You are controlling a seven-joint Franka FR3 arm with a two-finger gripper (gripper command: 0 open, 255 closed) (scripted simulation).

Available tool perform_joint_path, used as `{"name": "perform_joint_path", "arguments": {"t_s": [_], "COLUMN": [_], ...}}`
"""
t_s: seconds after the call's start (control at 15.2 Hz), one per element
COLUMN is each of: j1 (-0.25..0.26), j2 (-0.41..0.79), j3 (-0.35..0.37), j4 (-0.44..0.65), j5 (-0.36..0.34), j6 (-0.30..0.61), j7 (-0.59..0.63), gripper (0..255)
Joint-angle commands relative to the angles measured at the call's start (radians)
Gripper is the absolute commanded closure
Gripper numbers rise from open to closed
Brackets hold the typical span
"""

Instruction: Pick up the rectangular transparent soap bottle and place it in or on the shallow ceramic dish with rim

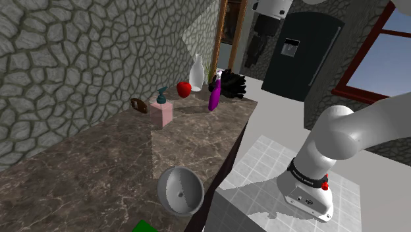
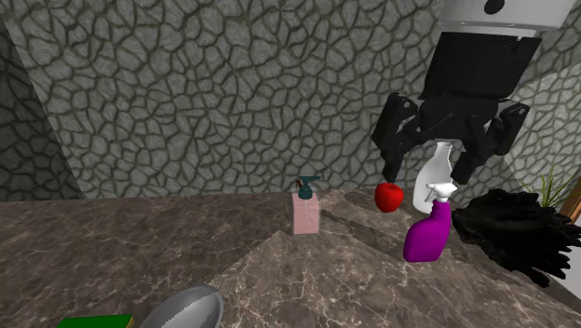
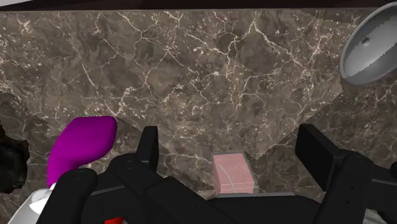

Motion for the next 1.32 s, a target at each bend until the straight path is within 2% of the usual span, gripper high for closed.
{"name": "perform_joint_path", "arguments": {"t_s": [0.0, 0.59, 1.25], "j1": [0.0, 0.025, 0.046], "j2": [0.0, 0.312, 0.689], "j3": [0.0, 0.075, 0.141], "j4": [0.0, 0.112, 0.361], "j5": [0.0, 0.02, -0.017], "j6": [0.0, 0.197, 0.319], "j7": [0.0, 0.067, 0.153], "gripper": [0, 0, 0]}}
